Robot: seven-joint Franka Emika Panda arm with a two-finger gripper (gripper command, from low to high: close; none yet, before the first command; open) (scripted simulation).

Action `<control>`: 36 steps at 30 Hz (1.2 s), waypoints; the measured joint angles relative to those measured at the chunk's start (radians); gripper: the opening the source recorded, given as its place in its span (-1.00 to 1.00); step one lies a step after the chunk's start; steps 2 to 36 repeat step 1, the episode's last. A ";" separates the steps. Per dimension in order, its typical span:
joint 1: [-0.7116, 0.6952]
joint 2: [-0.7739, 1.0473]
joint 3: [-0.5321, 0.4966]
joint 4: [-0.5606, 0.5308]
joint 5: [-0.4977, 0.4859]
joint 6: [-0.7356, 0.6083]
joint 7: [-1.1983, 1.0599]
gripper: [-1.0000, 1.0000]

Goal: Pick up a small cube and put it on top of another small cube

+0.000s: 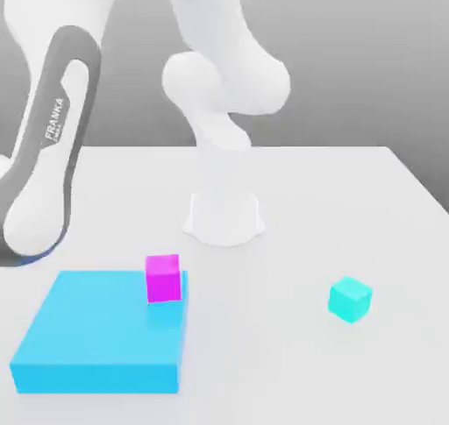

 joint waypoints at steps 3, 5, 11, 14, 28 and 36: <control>0.000 0.000 0.000 0.000 0.000 0.000 0.000 1.00; 0.000 0.000 0.000 0.000 0.000 0.000 0.000 1.00; 0.000 0.000 0.000 0.000 0.000 0.000 0.000 1.00; 0.000 0.000 0.000 0.000 0.000 0.000 0.000 1.00; 0.000 0.000 0.000 0.000 0.000 0.000 0.000 1.00; 0.000 0.000 0.000 0.000 0.000 0.000 0.000 1.00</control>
